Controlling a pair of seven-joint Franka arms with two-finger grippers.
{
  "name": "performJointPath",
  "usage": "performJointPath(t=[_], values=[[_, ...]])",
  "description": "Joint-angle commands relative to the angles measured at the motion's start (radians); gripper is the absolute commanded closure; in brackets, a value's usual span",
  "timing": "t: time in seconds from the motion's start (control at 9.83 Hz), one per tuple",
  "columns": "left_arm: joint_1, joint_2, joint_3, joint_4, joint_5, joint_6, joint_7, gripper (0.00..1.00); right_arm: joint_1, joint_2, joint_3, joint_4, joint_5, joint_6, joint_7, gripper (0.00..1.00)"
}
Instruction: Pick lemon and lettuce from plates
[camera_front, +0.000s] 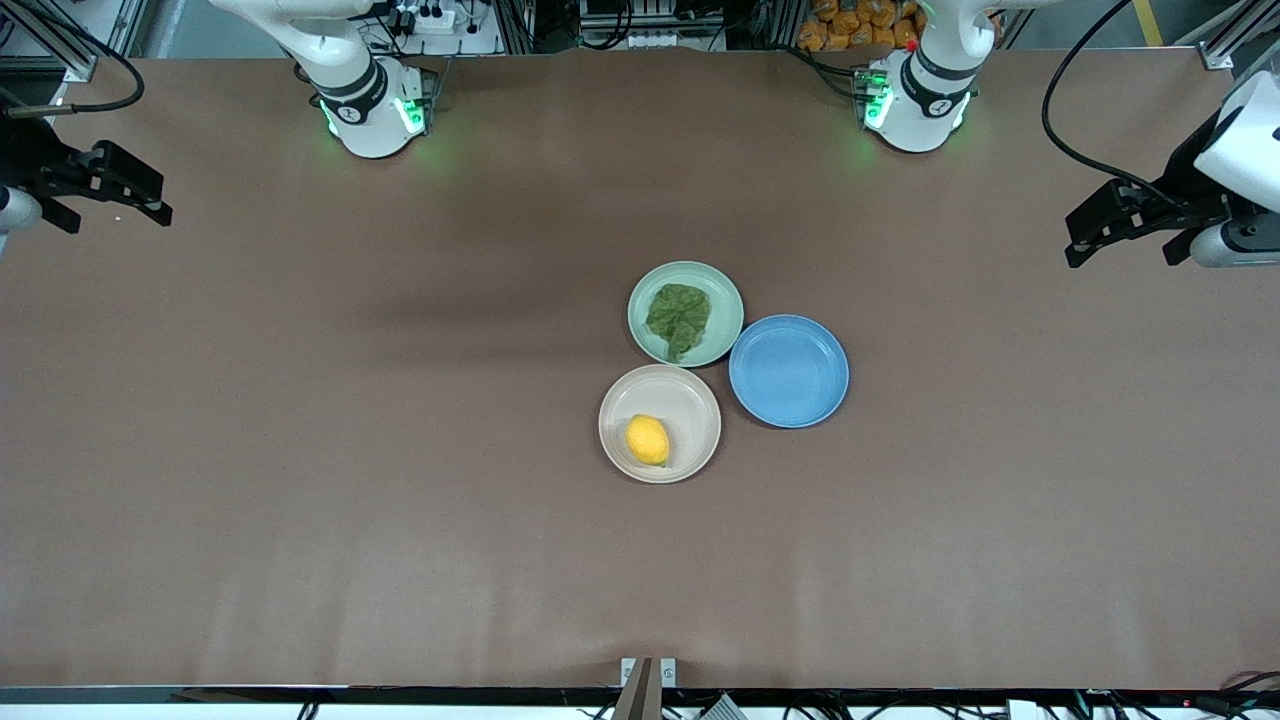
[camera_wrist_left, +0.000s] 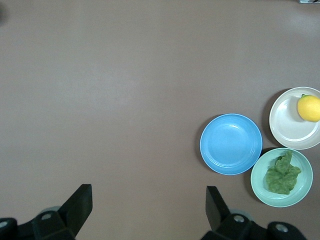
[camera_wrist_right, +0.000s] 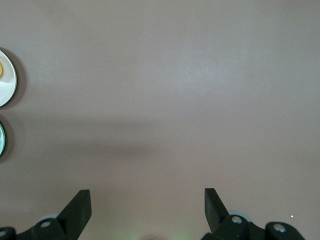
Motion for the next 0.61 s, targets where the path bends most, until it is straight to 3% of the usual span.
performJointPath(t=[0.0, 0.51], values=[[-0.002, 0.001, -0.002, 0.013, 0.023, -0.002, 0.022, 0.00, -0.013, -0.008, 0.009, -0.009, -0.008, -0.001, -0.009, 0.00], [-0.010, 0.044, -0.001, 0.020, 0.020, 0.000, 0.002, 0.00, -0.009, -0.008, 0.018, 0.001, -0.007, -0.031, -0.003, 0.00]])
